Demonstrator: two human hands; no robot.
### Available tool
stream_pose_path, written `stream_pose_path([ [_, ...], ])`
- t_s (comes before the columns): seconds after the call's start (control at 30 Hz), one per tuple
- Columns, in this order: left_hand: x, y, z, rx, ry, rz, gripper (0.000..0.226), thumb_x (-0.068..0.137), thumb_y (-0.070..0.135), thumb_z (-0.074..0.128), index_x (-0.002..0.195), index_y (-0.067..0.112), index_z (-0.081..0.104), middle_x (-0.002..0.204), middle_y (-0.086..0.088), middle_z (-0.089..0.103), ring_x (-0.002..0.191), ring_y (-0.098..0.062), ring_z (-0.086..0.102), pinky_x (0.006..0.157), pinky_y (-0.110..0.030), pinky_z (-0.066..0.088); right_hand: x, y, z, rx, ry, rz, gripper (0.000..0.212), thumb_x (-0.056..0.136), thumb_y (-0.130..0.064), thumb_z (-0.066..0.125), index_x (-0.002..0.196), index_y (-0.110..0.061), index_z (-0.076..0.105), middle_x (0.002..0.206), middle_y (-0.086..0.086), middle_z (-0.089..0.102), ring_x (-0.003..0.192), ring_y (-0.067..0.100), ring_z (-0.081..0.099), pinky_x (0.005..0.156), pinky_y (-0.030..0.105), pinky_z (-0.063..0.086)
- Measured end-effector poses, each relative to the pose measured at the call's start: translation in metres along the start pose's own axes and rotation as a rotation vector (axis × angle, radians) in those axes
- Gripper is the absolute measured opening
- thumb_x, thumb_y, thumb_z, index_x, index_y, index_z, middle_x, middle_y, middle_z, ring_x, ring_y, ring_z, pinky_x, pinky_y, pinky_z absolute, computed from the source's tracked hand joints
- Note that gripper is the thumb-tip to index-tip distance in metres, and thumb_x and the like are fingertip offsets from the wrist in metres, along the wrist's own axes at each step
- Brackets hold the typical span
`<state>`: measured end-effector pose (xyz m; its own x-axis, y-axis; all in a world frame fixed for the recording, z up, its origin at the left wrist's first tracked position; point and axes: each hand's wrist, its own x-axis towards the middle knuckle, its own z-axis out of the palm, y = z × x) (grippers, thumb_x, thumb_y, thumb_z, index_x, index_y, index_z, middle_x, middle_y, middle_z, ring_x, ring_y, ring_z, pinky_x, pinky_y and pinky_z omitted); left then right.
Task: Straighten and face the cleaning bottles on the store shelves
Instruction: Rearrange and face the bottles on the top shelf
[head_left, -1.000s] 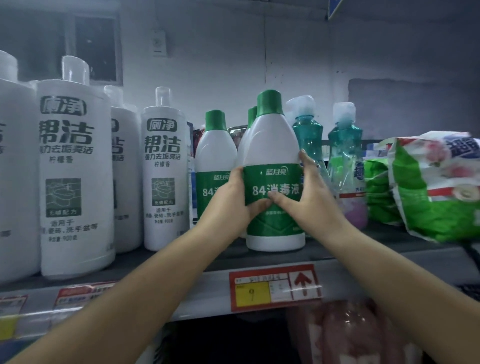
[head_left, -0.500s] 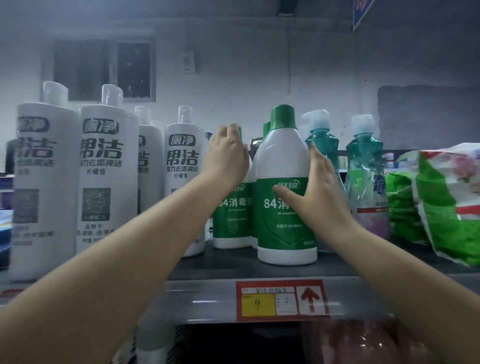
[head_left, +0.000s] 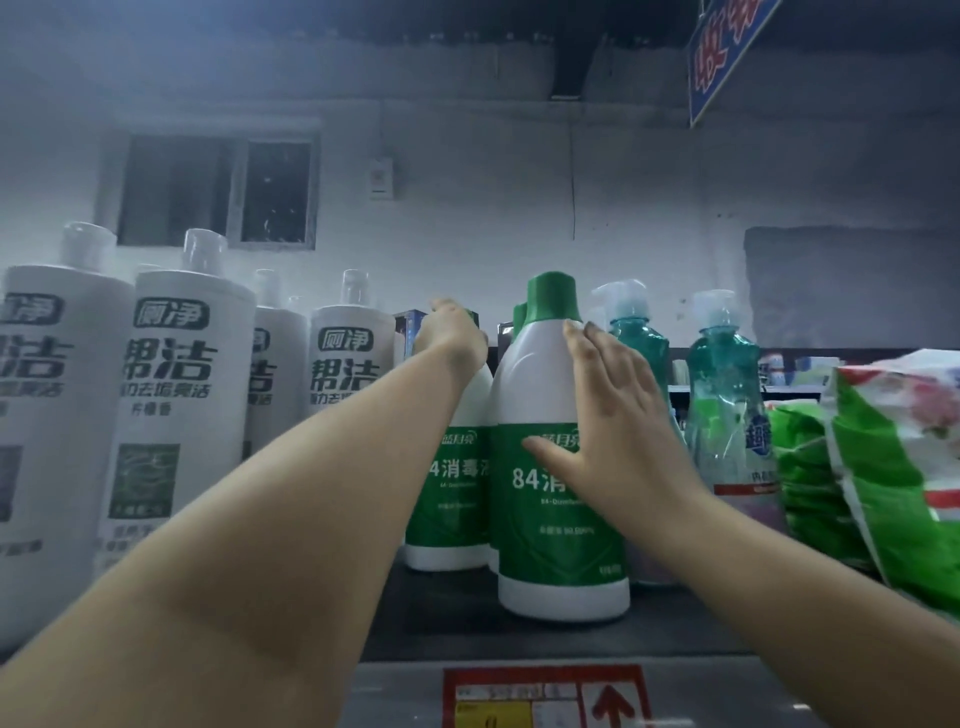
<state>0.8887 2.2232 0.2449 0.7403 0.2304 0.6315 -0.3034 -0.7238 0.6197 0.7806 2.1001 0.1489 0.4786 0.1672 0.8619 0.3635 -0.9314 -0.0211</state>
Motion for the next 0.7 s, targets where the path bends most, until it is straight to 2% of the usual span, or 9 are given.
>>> stream_pose_path([
  [0.17, 0.004, -0.007, -0.006, 0.029, -0.012, 0.033, 0.062, 0.094, 0.021, 0.046, 0.139, -0.007, 0.014, 0.137, -0.024, 0.041, 0.124, -0.037, 0.042, 0.099, -0.039, 0.036, 0.003, -0.006, -0.001, 0.003, -0.004, -0.024, 0.09, 0.085, -0.042, 0.058, 0.148, -0.021, -0.003, 0.157, 0.002, -0.002, 0.145, 0.02, -0.003, 0.118, 0.036, 0.002],
  [0.27, 0.006, -0.01, -0.014, 0.044, -0.021, 0.085, 0.055, 0.093, 0.02, 0.047, 0.136, -0.007, 0.025, 0.134, -0.025, 0.044, 0.121, -0.039, 0.045, 0.098, -0.039, 0.037, 0.007, -0.009, -0.003, 0.02, 0.009, -0.015, 0.088, 0.086, -0.04, 0.058, 0.148, -0.021, -0.001, 0.157, 0.003, -0.001, 0.144, 0.021, -0.002, 0.117, 0.035, 0.001],
  [0.37, 0.006, -0.009, -0.017, 0.092, -0.06, 0.03, 0.059, 0.095, 0.02, 0.044, 0.139, -0.004, 0.013, 0.136, -0.024, 0.038, 0.123, -0.037, 0.042, 0.1, -0.039, 0.034, 0.01, -0.01, -0.002, 0.018, 0.019, -0.014, 0.087, 0.086, -0.04, 0.058, 0.148, -0.021, -0.001, 0.156, 0.003, -0.001, 0.144, 0.022, -0.001, 0.117, 0.036, 0.002],
  [0.43, 0.006, -0.007, -0.019, 0.165, -0.048, 0.049, 0.055, 0.096, 0.018, 0.041, 0.14, -0.001, 0.014, 0.132, -0.022, 0.04, 0.118, -0.036, 0.045, 0.094, -0.037, 0.036, 0.012, -0.01, -0.002, 0.012, 0.012, -0.014, 0.087, 0.086, -0.041, 0.057, 0.147, -0.022, -0.001, 0.156, 0.003, -0.002, 0.144, 0.022, -0.001, 0.117, 0.035, 0.001],
  [0.5, 0.005, -0.008, -0.022, 0.109, -0.071, 0.028, 0.054, 0.095, 0.02, 0.044, 0.135, -0.006, 0.019, 0.119, -0.019, 0.048, 0.109, -0.032, 0.049, 0.085, -0.035, 0.039, 0.013, -0.01, -0.001, -0.001, 0.012, -0.012, 0.087, 0.086, -0.042, 0.057, 0.147, -0.022, -0.002, 0.156, 0.003, -0.002, 0.144, 0.022, -0.001, 0.116, 0.035, 0.002],
  [0.6, 0.002, -0.003, -0.024, 0.126, -0.046, 0.097, 0.054, 0.092, 0.02, 0.046, 0.134, -0.006, 0.025, 0.131, -0.02, 0.045, 0.119, -0.035, 0.046, 0.094, -0.038, 0.041, 0.012, -0.01, -0.002, -0.003, 0.011, -0.004, 0.087, 0.087, -0.042, 0.056, 0.147, -0.022, -0.002, 0.156, 0.003, -0.003, 0.144, 0.022, -0.002, 0.116, 0.036, 0.001],
  [0.7, -0.019, 0.003, -0.024, 0.157, 0.027, 0.246, 0.063, 0.09, 0.017, 0.043, 0.144, 0.003, 0.013, 0.147, -0.019, 0.024, 0.134, -0.035, 0.026, 0.108, -0.042, 0.028, 0.009, -0.007, -0.002, -0.004, 0.012, -0.008, 0.085, 0.087, -0.042, 0.055, 0.148, -0.021, -0.002, 0.157, 0.003, -0.003, 0.144, 0.022, -0.003, 0.116, 0.036, 0.001],
])
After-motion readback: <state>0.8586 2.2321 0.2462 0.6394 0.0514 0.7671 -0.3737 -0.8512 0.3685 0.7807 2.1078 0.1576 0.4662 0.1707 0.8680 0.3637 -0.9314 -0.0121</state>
